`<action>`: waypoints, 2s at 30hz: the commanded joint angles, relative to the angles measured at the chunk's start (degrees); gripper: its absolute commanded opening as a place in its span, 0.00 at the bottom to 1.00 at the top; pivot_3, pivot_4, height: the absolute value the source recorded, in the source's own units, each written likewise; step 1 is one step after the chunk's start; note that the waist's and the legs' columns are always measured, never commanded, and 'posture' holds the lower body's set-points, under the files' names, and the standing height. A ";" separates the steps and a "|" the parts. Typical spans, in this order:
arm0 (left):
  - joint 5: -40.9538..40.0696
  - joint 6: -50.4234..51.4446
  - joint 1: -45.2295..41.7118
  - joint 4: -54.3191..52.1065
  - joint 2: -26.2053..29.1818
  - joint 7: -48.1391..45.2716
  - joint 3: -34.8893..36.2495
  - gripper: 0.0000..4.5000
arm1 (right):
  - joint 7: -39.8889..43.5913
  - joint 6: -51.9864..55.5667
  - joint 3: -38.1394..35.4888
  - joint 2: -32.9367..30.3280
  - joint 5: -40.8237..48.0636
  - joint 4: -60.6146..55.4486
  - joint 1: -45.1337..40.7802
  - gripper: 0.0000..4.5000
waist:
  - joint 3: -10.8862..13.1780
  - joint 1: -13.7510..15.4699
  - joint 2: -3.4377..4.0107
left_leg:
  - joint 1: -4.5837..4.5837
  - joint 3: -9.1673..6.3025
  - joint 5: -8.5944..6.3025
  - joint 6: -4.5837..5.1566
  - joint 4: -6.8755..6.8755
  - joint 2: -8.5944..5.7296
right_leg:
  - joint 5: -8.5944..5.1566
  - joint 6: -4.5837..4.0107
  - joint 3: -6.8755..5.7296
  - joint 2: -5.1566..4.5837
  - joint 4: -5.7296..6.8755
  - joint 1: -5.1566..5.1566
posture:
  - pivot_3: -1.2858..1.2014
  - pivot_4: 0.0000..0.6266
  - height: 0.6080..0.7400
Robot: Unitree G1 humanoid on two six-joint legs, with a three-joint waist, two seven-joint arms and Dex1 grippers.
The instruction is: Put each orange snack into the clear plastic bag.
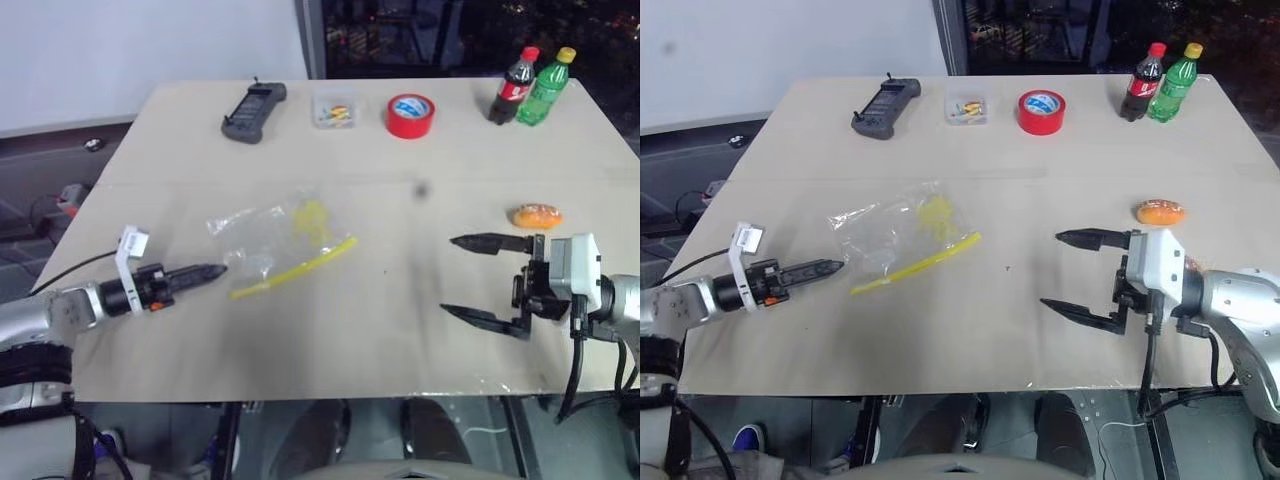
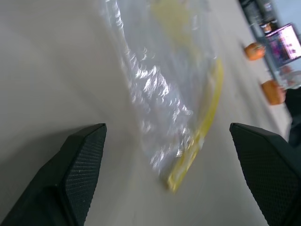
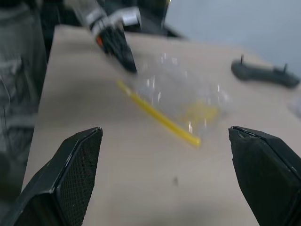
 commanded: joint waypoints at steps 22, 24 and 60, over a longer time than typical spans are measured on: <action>5.76 6.75 -12.12 16.91 -16.25 0.99 -2.29 0.61 | -1.75 -1.12 -1.13 0.59 1.37 -3.61 5.11 1.00 | -0.57 0.09 0.33 | 0.13 -0.04 -0.15 0.28 0.67 -0.23 | -0.02 0.05 -0.01 0.03 0.71 0.19 | 0.52 0.24 1.00; 5.97 7.70 -13.24 17.90 -16.89 1.90 -1.69 0.42 | -2.05 -1.16 -1.01 0.66 1.19 -3.70 5.28 1.00 | -0.57 -0.06 0.31 | 0.12 -0.04 -0.14 0.27 0.67 -0.24 | -0.02 0.06 0.01 0.05 0.71 0.18 | 0.52 0.24 1.00; -36.44 45.09 -13.72 -16.97 -27.22 41.72 26.94 0.00 | -37.01 -25.39 29.48 20.46 -60.28 30.47 -25.32 0.34 | -0.46 -1.98 -0.20 | -0.12 -0.08 0.13 -0.22 0.64 -0.13 | 0.00 0.00 0.14 0.33 0.83 -0.26 | 0.52 0.24 1.00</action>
